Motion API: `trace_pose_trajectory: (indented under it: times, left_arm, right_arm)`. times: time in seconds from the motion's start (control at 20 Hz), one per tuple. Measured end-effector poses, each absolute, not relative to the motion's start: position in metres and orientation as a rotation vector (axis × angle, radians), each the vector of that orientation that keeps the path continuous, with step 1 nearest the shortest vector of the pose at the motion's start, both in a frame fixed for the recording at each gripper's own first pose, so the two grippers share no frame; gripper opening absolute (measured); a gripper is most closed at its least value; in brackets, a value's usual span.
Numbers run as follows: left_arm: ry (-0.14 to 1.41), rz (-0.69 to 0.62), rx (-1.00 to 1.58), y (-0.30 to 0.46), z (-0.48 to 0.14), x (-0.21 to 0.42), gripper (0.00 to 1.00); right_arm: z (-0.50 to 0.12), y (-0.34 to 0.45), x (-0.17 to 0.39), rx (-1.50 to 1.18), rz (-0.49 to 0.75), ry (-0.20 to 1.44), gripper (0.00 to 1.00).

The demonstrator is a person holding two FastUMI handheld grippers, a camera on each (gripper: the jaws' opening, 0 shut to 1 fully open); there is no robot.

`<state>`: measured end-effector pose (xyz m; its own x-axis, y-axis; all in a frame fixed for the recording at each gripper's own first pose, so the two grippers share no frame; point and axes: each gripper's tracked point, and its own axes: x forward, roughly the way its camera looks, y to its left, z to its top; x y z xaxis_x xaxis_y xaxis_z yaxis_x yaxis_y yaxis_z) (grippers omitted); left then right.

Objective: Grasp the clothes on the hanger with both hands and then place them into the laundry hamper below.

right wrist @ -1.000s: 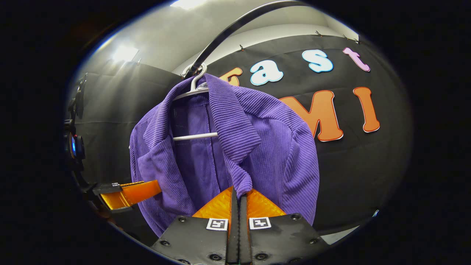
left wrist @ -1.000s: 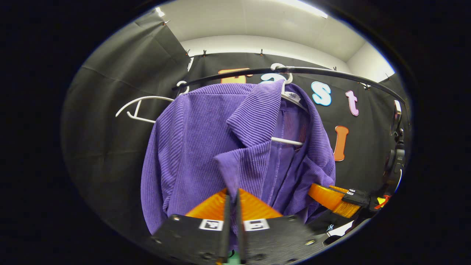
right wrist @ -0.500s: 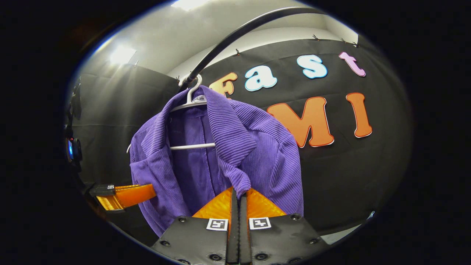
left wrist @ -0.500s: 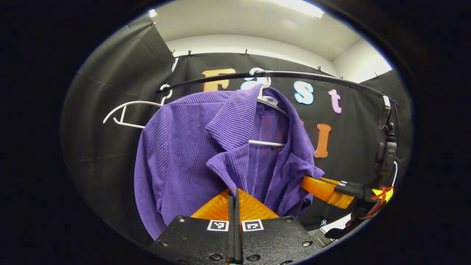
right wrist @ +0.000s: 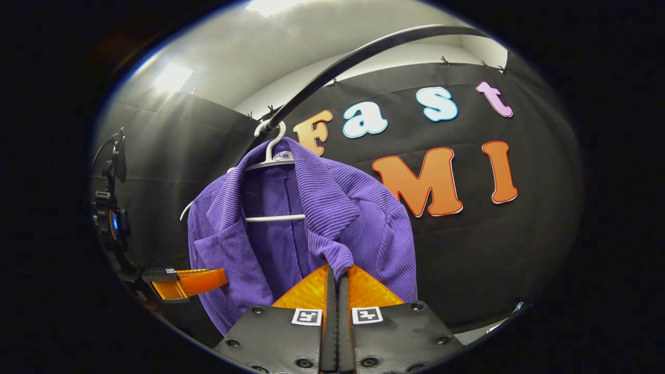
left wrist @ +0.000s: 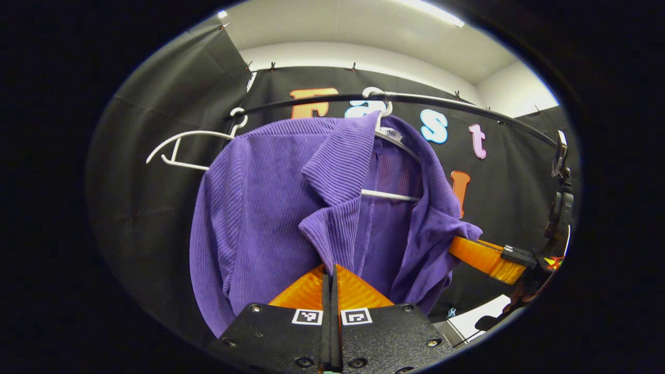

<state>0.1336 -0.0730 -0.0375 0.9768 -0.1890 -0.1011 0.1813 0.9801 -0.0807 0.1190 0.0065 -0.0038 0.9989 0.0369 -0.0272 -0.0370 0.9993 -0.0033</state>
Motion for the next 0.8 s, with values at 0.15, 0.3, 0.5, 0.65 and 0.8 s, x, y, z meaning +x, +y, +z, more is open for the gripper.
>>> trace_pose_trajectory:
  times: [0.15, 0.3, 0.5, 0.65, 0.8]
  left_arm:
    - [0.052, -0.126, -0.040, -0.049, -0.011, 0.124, 0.00]
    - [-0.028, -0.027, 0.010, -0.009, 0.027, 0.116, 0.00]
    - [-0.142, 0.104, 0.077, 0.046, 0.082, 0.103, 0.00]
    - [-0.181, 0.154, 0.089, 0.069, 0.116, 0.102, 0.01]
    - [-0.230, 0.201, 0.181, 0.081, 0.146, 0.105, 0.00]
  right_arm:
    - [0.016, -0.019, 0.115, -0.046, -0.047, -0.004, 0.08]
    - [0.055, -0.049, 0.100, -0.117, -0.151, -0.079, 0.08]
    - [0.096, -0.073, 0.093, -0.204, -0.265, -0.134, 0.08]
    - [0.118, -0.091, 0.099, -0.257, -0.321, -0.154, 0.07]
    - [0.137, -0.103, 0.105, -0.322, -0.371, -0.167, 0.07]
